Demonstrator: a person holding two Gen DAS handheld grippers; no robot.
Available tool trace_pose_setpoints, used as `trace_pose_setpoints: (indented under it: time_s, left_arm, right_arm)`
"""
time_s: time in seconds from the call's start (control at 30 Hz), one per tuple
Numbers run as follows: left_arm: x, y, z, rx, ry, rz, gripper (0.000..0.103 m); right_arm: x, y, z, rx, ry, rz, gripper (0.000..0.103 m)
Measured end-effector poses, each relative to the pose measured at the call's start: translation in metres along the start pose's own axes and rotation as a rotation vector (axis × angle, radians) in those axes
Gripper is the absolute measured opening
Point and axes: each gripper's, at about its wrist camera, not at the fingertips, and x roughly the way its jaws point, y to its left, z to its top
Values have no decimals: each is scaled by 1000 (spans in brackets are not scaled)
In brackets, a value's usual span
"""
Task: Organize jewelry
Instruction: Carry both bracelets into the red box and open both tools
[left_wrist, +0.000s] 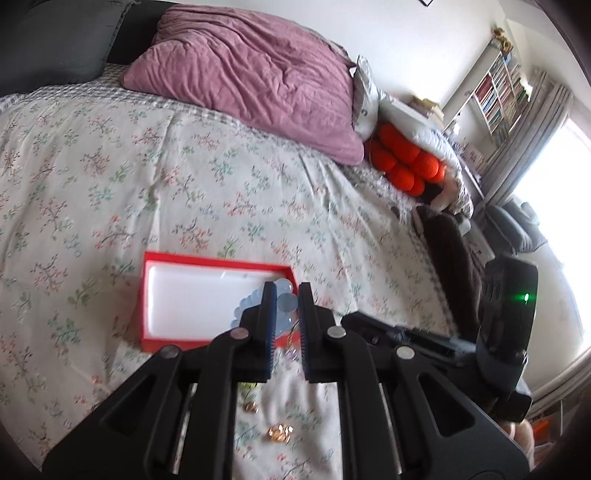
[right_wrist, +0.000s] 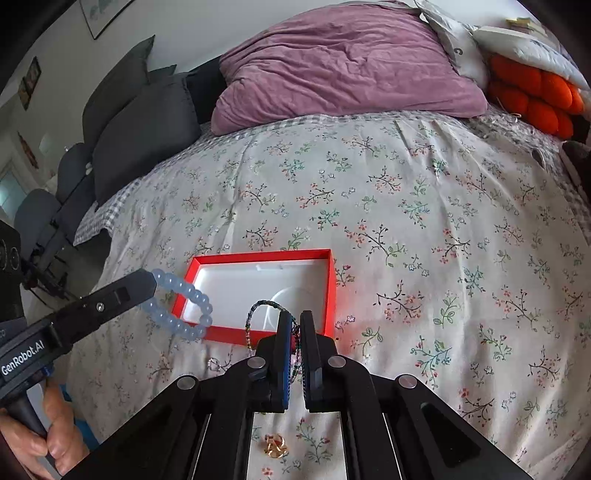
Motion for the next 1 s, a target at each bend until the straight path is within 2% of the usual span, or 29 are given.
trace_pose_setpoints:
  time_s: [0.13,0.3,0.43,0.57,0.77,0.97,1.0]
  left_arm:
    - [16,11,4,-12,-16,22,13]
    - [37,31,0,60,12,183,13]
    - [40,43,-1,88,12,244,13]
    - [50,56,-6,82,52,294,13]
    - [60,58,-12,105,84,323,13]
    - [60,53,-11,127,99,349,13]
    - [59,52,-11,126,95,351,14]
  right_arm:
    - [6,-3,5,24,-15,-6,5]
    - [13,-8,10,43,-29,-11,5]
    - [21,-3,16,33,-43,-7,5]
    - [39,1,23,46,-35,7,5]
    - [75,3,26,55,8,-7,5]
    - [85,0,25,41,20,-19,6]
    - [85,1,26,30,26,-17,12]
